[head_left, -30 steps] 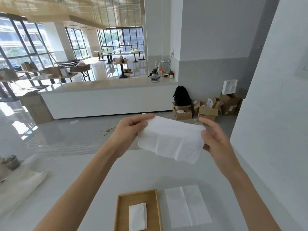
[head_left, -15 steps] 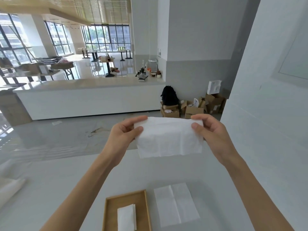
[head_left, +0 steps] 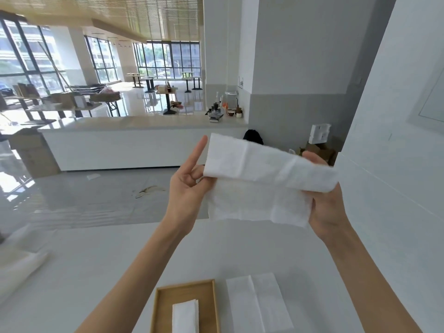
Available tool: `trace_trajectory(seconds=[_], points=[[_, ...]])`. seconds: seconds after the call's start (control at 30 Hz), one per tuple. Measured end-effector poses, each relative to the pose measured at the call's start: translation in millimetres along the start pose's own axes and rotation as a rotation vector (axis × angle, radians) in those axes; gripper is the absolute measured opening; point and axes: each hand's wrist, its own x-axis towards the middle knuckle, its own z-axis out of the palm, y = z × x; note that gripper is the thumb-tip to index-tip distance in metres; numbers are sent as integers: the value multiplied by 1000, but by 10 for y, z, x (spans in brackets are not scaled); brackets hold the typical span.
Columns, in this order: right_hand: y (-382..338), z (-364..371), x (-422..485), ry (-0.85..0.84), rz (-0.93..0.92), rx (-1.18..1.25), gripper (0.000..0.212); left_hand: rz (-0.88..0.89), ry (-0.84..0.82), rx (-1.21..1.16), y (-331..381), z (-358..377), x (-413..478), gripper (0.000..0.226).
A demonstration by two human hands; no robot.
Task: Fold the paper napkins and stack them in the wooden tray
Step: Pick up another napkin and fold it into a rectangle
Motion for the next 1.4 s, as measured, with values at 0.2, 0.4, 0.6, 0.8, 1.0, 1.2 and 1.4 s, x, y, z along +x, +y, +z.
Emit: trace_trajectory(seconds=[0.2,0.4,0.6,0.8,1.0,1.2,1.4], points=[[-56,10,38,-111,48,-18,51,82,-4,24,68,-135,23,52],[-101,-20,141,-107,55,-189,64,14,16,54,121,-271,93,49],[-119,-53,217,-98,15,-334,55,-42,44,72,111,-333,130,28],[-121,-75,236,-237,104,-245,38,-73,82,85,60,-368,152,32],[-85,-2,238,-131,-40,-546,13,-186,23,189,-53,-448,151,21],[-282,166,324,-401,-58,-740,25,27,-116,580,-173,-267,30,51],[-539,534,461,-791,-43,-1112,21,-282,-556,461,-79,282,38,26]])
